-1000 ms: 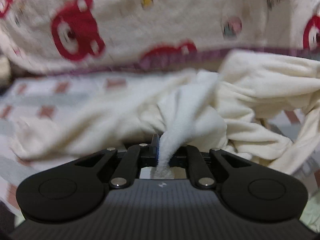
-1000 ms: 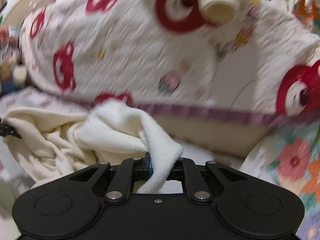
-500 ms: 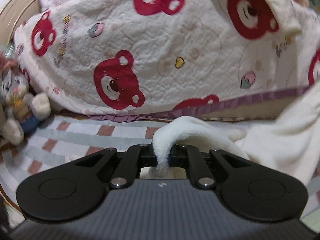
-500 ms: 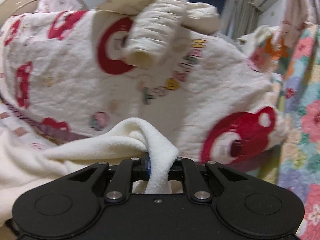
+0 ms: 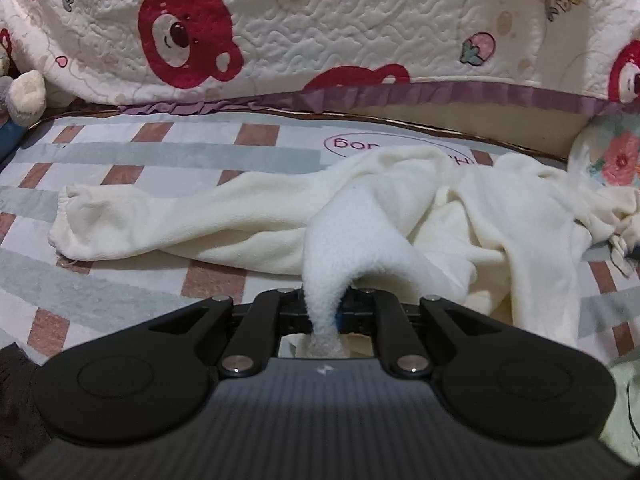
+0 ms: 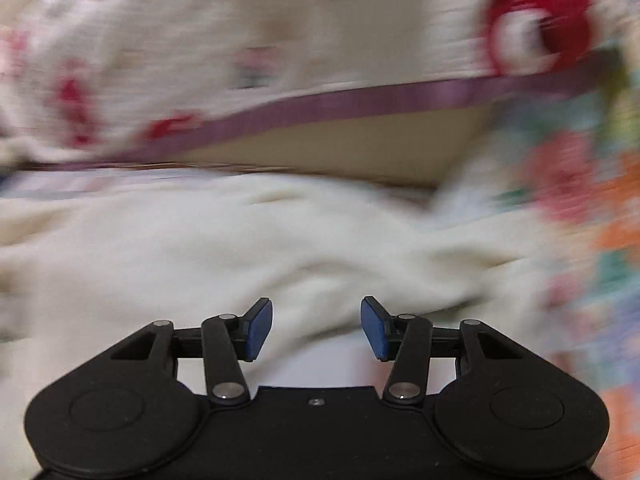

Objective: Fold clothes

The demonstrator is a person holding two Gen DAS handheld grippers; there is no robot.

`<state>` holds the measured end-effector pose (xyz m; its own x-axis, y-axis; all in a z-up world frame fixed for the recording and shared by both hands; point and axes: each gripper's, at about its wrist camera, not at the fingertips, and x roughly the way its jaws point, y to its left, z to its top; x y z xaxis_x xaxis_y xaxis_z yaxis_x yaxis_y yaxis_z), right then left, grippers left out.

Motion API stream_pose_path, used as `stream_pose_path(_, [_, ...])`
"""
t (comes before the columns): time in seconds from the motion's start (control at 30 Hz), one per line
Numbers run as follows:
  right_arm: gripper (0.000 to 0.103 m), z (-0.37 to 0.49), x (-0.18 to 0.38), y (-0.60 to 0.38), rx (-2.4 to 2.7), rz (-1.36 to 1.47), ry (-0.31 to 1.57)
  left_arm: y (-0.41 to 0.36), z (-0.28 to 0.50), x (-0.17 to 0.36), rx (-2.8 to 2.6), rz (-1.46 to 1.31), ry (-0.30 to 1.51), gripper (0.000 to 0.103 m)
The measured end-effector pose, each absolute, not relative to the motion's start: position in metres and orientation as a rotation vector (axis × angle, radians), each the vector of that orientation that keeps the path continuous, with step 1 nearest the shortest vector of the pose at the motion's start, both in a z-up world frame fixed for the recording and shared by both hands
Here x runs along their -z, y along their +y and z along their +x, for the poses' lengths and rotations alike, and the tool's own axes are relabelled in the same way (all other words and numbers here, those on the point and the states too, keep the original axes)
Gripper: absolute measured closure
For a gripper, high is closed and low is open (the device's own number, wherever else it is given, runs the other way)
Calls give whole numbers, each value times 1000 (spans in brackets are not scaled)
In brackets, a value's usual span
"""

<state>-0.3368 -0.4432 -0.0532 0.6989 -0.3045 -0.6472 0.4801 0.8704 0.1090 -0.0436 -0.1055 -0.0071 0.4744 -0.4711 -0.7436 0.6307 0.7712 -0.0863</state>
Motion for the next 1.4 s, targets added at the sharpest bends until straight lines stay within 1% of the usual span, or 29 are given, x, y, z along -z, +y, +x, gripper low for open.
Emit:
stream_pose_path(0.03, [38, -334, 55, -428, 366, 317, 659, -104, -42, 6, 673, 204, 833, 95])
stream_pose_path(0.07, [36, -331, 58, -412, 284, 353, 655, -104, -41, 4, 664, 203, 826, 95])
stream_pose_path(0.2, [36, -310, 69, -355, -115, 463, 688, -106, -40, 0, 626, 220, 791, 95])
stream_pose_path(0.23, [35, -303, 71, -344, -152, 440, 704, -108, -41, -1, 625, 230, 779, 95])
stream_pose_path(0.3, [34, -285, 77, -317, -136, 266, 758, -110, -43, -1, 622, 237, 754, 95])
stream_pose_path(0.4, [25, -260, 95, -285, -18, -28, 836, -109, -46, -3, 615, 236, 720, 95])
stream_pose_path(0.43, [26, -269, 86, -294, 11, -15, 813, -109, -46, -5, 612, 238, 712, 95])
stream_pose_path(0.47, [65, -279, 76, -304, 40, -2, 789, -108, -46, -6, 608, 243, 706, 95])
stream_pose_path(0.5, [97, -288, 67, -314, 68, 11, 765, -107, -46, -8, 604, 247, 701, 95])
stream_pose_path(0.7, [96, -343, 10, -371, 238, 88, 618, -109, -58, -9, 594, 383, 629, 96])
stream_pose_path(0.9, [96, -399, -46, -429, 405, 164, 466, -99, -63, -12, 653, 325, 643, 94])
stream_pose_path(0.97, [97, -421, -56, -442, 460, 188, 446, -100, -73, -8, 765, 297, 691, 90])
stream_pose_path(1.07, [97, -441, -21, -446, 570, 227, 552, -109, -96, 13, 874, 337, 777, 89])
stream_pose_path(1.2, [96, -457, 37, -447, 661, 274, 686, -128, -127, 48, 916, 518, 825, 86])
stream_pose_path(1.27, [96, -457, 55, -444, 648, 265, 711, -133, -136, 59, 914, 592, 833, 86])
stream_pose_path(1.33, [95, -459, 56, -445, 625, 316, 695, -134, -134, 61, 915, 592, 840, 86])
stream_pose_path(1.4, [91, -462, 56, -447, 601, 367, 679, -132, -131, 61, 926, 569, 843, 84])
